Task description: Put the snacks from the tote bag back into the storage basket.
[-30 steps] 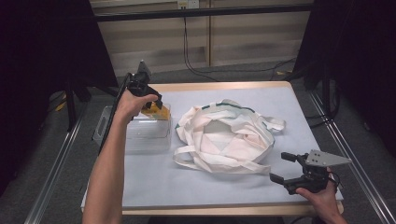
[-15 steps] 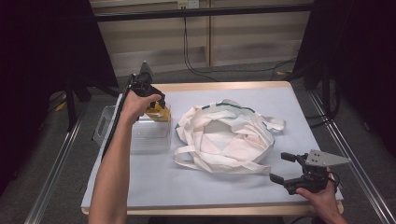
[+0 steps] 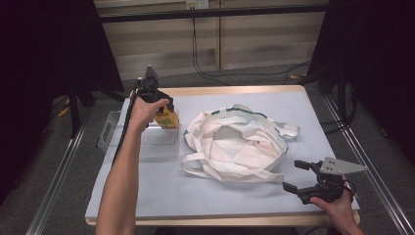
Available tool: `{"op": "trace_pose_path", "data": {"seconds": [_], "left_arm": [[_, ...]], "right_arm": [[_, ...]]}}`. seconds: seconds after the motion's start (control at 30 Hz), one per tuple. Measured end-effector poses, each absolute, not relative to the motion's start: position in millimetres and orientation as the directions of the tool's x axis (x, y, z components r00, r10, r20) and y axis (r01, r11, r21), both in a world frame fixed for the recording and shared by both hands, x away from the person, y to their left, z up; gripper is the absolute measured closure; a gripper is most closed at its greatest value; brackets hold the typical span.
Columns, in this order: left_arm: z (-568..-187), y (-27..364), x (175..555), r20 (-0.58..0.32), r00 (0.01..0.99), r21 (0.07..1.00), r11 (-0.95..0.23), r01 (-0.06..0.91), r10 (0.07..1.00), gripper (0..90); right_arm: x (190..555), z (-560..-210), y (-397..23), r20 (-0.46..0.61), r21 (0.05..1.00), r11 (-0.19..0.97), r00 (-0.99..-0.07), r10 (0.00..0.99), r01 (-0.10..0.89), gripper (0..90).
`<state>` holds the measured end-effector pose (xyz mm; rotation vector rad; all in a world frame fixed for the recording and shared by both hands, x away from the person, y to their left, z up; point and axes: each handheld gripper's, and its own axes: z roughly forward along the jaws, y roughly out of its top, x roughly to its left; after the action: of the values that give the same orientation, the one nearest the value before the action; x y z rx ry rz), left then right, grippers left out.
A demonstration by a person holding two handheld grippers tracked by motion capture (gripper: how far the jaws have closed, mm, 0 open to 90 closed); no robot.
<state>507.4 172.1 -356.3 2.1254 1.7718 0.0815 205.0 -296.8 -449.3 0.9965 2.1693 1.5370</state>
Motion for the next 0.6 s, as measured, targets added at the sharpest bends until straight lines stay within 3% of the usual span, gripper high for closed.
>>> {"op": "trace_pose_path", "data": {"seconds": [0.4, 0.6], "left_arm": [[-368.1, 163.9, 514.3, -0.168, 0.179, 0.339, -0.113, 0.934, 0.969, 27.7], [-371.6, 165.4, 514.1, -0.2, 0.193, 0.344, -0.115, 0.932, 0.961, 24.8]], "right_arm": [[205.2, -449.5, -296.7, 0.148, 0.912, 0.186, -0.715, 0.684, 0.366, 8.6], [204.6, -449.2, -296.8, 0.147, 0.913, 0.185, -0.717, 0.682, 0.364, 8.6]]}}
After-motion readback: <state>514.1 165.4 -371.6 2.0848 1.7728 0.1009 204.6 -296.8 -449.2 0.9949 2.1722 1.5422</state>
